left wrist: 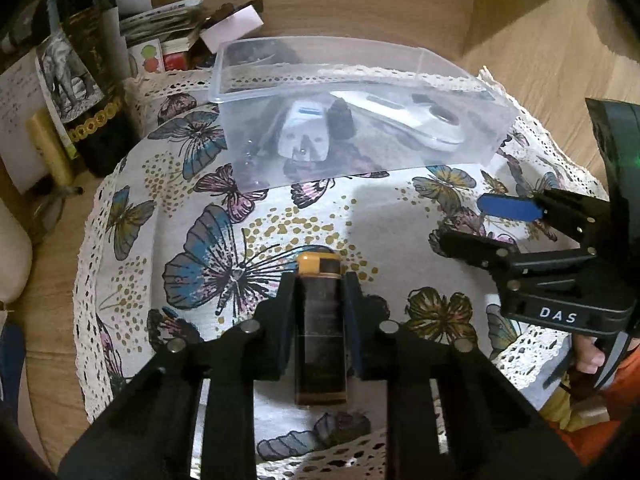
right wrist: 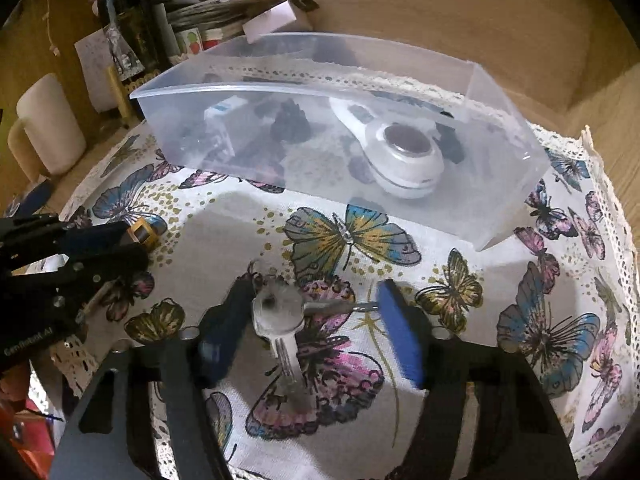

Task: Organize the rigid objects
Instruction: 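Grasp the black-and-gold lighter case with the left tool while the right tool grasps the keys, then carry the lighter case and keys into the clear box and release both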

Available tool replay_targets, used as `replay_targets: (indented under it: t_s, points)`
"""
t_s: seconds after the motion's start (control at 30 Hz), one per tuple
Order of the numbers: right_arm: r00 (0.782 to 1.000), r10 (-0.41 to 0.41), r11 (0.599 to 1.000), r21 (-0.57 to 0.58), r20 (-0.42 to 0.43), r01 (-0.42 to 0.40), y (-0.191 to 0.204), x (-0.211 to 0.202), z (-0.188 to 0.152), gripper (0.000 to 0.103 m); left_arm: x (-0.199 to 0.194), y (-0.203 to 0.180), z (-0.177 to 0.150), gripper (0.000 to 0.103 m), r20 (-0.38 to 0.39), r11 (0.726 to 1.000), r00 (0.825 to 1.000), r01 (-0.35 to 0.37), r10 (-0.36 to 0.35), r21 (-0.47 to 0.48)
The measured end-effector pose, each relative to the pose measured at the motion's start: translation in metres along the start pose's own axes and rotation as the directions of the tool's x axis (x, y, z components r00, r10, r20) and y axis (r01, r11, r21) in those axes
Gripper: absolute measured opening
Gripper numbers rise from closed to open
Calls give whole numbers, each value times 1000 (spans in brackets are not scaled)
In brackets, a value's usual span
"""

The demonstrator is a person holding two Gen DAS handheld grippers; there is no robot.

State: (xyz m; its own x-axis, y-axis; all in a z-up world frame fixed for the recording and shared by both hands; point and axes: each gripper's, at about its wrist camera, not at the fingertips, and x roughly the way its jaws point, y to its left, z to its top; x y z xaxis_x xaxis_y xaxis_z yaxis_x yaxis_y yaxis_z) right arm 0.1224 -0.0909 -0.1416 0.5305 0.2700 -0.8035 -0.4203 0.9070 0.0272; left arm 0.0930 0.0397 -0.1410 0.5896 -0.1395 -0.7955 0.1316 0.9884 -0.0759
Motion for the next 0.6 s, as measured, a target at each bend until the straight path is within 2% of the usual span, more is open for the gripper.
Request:
replay_targets:
  t_s: [0.1,0.2,0.27,0.3,0.33,0.4,0.6]
  points:
    - [1000,-2,1000,-4,11,2,-1,0,0,59,0,-3,-1,24,-6,1000,1000,-22,22,22]
    - [1000,-7,1000,-11,30,8,-1,-6,-3,59,0,-5,-2,36,-15,999,1000,-22,22,33]
    - [999,-15,1000,-8,49,15,-1,-10,-4,59,1,-8,-3,38,-5,998,999,-37,37,43]
    - [998,-16,1000,-4,56,16,-2,-13,-5,59,2,-10,-4,35,8,997,999,-52,51,50]
    - [998,-17,1000,0,66,17,-3,-16,-6,59,3,-11,-4,24,20,996,998,-69,68,55]
    - [996,-21,1000,7,89,21,-4,-23,-6,59,3,-13,-4,23,28,993,995,-97,95,63]
    - [982,-42,999,29,186,38,-15,-57,1,59,-8,-8,2,23,50,996,995,-87,85,33]
